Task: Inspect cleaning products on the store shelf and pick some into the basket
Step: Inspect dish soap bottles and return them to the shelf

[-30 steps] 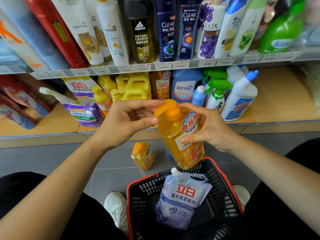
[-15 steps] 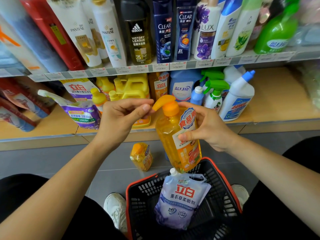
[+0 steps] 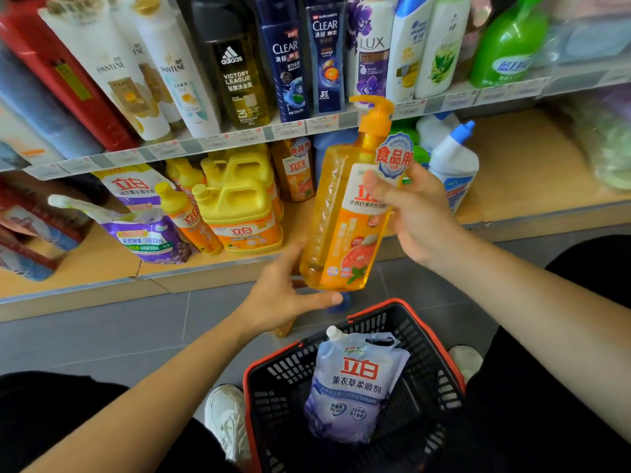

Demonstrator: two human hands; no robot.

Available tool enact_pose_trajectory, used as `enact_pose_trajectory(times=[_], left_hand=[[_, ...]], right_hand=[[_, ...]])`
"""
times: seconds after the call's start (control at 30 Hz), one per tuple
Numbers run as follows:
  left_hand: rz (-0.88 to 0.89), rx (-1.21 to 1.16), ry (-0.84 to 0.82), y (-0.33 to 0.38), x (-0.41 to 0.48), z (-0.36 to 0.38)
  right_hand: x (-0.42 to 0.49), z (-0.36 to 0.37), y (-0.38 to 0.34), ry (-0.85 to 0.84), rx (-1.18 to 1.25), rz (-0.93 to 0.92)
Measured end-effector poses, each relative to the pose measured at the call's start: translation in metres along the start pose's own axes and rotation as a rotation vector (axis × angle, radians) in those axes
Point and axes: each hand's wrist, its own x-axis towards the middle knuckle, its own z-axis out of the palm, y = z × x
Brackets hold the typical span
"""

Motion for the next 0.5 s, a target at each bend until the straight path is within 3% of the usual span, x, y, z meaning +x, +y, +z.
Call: enact_pose_trajectory(times=[0.27,0.4,0.5], left_hand=[[-0.048,-0.481,0.280,0.004,0.012,0.018],[0.020,-0.467,0.466,0.022,0.018,-0.005],[0.067,-0.353,0.521,0.033,0.016,-0.027]], right_hand=[[0.012,-0.017,0.003,0.042,0.033,0.143],[0.015,-0.030,0.004,-0.026,-0.096,0.397],[0.012,-0.038,0.001,-0.062,-0.404,0.526]])
